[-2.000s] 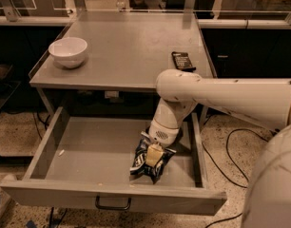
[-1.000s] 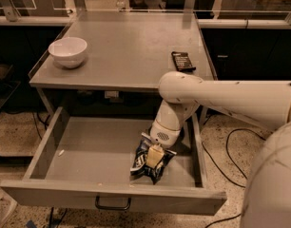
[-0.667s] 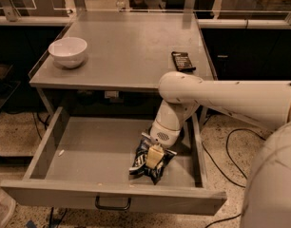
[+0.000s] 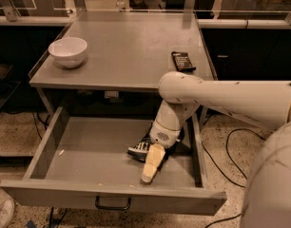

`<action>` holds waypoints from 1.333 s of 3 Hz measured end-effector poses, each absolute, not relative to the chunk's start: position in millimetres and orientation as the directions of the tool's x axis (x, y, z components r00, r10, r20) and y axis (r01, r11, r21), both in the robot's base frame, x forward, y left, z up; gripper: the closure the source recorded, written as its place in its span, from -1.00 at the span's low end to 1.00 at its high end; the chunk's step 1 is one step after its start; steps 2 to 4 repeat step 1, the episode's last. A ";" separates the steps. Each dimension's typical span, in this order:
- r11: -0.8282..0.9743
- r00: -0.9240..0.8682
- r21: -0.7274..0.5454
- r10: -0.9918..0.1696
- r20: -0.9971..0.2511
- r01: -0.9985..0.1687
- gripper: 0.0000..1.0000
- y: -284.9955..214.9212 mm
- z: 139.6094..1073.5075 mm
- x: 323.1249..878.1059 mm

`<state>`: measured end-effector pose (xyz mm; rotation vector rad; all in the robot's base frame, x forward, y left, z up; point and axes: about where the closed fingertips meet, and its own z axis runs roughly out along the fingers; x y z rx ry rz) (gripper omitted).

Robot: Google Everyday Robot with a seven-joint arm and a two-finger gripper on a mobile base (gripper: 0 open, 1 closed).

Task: Place blue chip bag into top drawer

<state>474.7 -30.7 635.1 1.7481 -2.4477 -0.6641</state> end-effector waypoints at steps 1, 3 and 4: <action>0.264 -0.355 0.377 -0.914 -0.196 -0.888 -1.00 -30.7 635.1 474.7; 0.264 -0.355 0.377 -0.914 -0.196 -0.888 -1.00 -30.7 635.1 474.7; 0.264 -0.355 0.377 -0.914 -0.196 -0.888 -1.00 -30.7 635.1 474.7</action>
Offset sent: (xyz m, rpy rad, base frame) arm 0.0000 0.0000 0.0000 0.0000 0.0000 0.0000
